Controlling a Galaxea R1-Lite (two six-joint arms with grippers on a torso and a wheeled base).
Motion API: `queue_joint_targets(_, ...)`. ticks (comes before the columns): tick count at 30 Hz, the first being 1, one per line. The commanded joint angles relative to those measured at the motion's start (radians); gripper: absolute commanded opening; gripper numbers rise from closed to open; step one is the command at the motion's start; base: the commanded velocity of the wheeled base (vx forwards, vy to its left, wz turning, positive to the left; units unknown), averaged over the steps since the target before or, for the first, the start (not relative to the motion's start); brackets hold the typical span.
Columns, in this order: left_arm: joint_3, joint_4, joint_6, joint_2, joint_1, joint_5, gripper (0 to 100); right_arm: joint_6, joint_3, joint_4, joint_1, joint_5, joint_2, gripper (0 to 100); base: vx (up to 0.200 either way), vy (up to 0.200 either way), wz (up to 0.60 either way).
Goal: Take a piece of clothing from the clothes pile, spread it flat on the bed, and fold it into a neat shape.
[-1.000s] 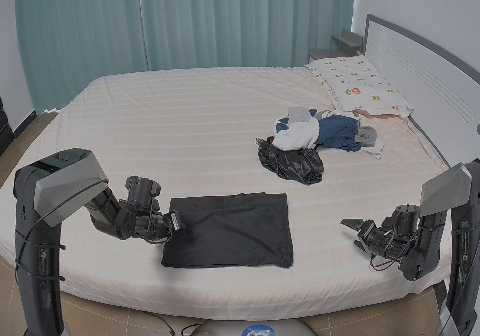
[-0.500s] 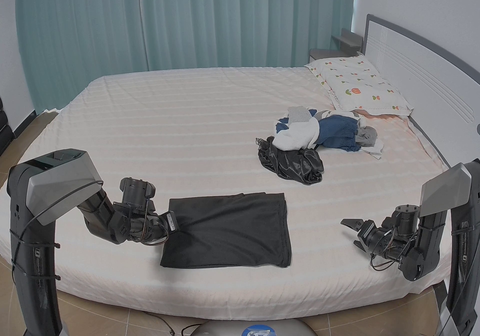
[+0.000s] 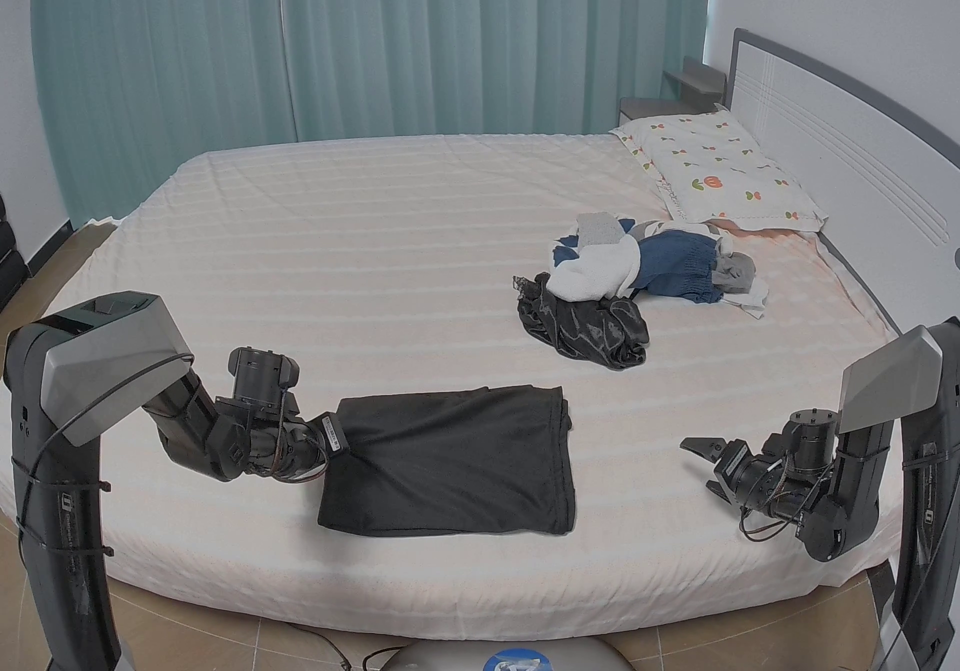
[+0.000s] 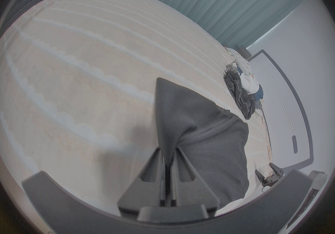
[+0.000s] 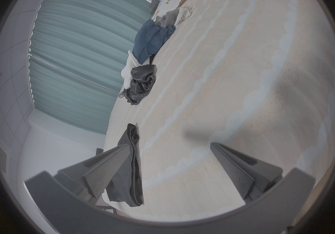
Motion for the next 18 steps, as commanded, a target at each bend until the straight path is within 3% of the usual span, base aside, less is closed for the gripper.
queue_joint_targets(1,0.000,0.000,-0.002,-0.009,0.001,0.000,0,0.000,0.000,-0.015,-0.001,0.000,0.000,100,0.000,0.200,0.00)
queue_joint_targets(18,0.034,-0.002,0.001,-0.017,0.010,0.000,0,0.000,0.000,-0.015,-0.001,0.000,0.000,100,0.000,0.200,0.00)
